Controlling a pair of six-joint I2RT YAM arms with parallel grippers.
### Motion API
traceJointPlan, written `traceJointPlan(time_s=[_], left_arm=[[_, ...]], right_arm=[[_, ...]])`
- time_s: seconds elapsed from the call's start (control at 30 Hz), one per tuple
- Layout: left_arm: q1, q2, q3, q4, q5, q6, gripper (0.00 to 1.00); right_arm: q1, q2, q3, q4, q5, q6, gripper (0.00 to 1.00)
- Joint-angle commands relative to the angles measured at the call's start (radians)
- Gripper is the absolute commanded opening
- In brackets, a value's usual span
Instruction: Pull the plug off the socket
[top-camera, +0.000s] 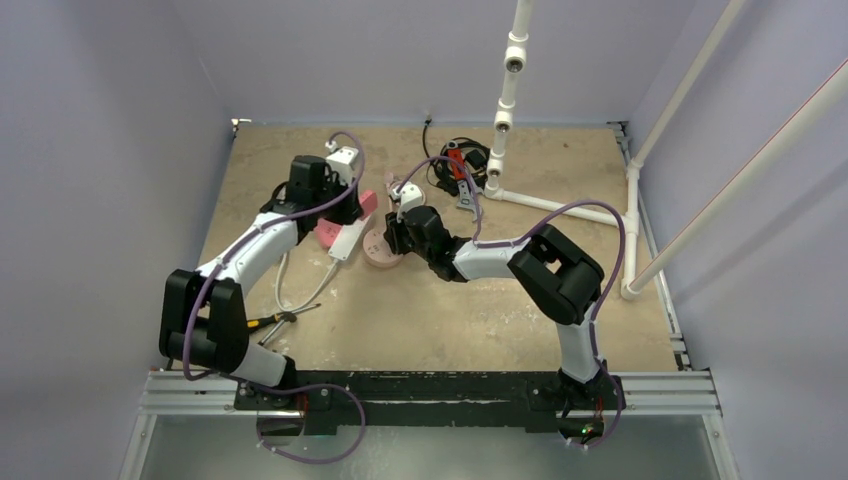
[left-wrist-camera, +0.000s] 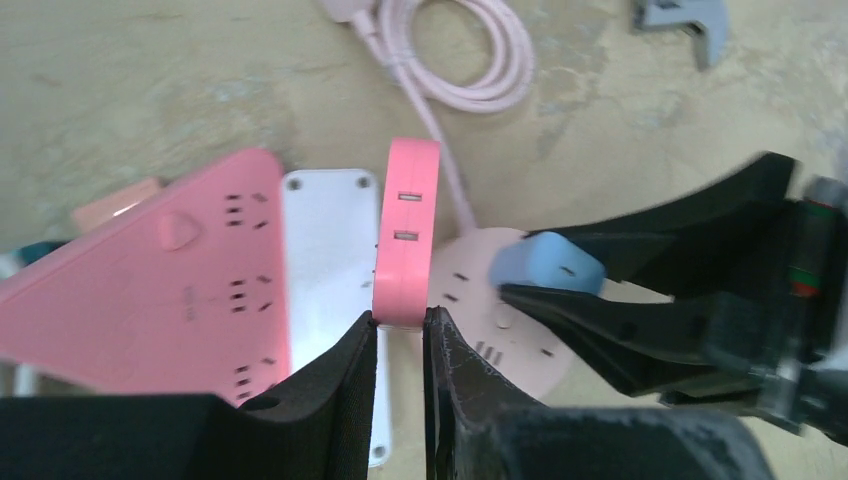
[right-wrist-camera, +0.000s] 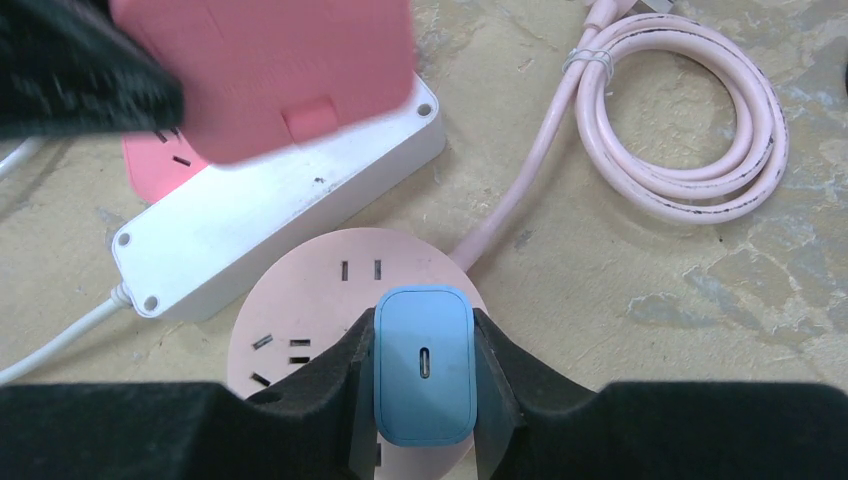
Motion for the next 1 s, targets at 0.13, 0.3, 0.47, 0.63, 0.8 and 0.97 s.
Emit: traceJointPlan(time_s=[0.13, 0.3, 0.47, 0.63, 0.8, 0.97], left_arm=[[0.179, 0.041, 0.052, 0.036, -0.032, -0.136, 0.0], [0.217, 0.092, 0.08, -0.003, -0.033, -0.168, 0.0], [0.237, 0.111, 0.093, -0.028, -0.04, -0.177, 0.0], [0.246, 0.145, 0.122, -0.067, -0.079, -0.182, 0.18], [0.245, 0.095, 0.103, -0.059, -0.097, -0.181, 0.63], [0.232, 0.01, 0.077, -0.035, -0.111, -0.18, 0.84]], right_arm=[[-0.007, 0.029, -0.015, -0.119, 0.026, -0.005, 0.0], [-0.007, 0.026, -0.016, -0.12, 0.026, -0.005, 0.0], [-0.007, 0.028, -0.014, -0.121, 0.025, -0.005, 0.0], [-0.007, 0.026, -0.015, -0.121, 0.033, -0.003, 0.0], [-0.007, 0.019, -0.019, -0.117, 0.04, 0.0, 0.0], [-0.007, -0.009, -0.034, -0.102, 0.071, 0.011, 0.0]])
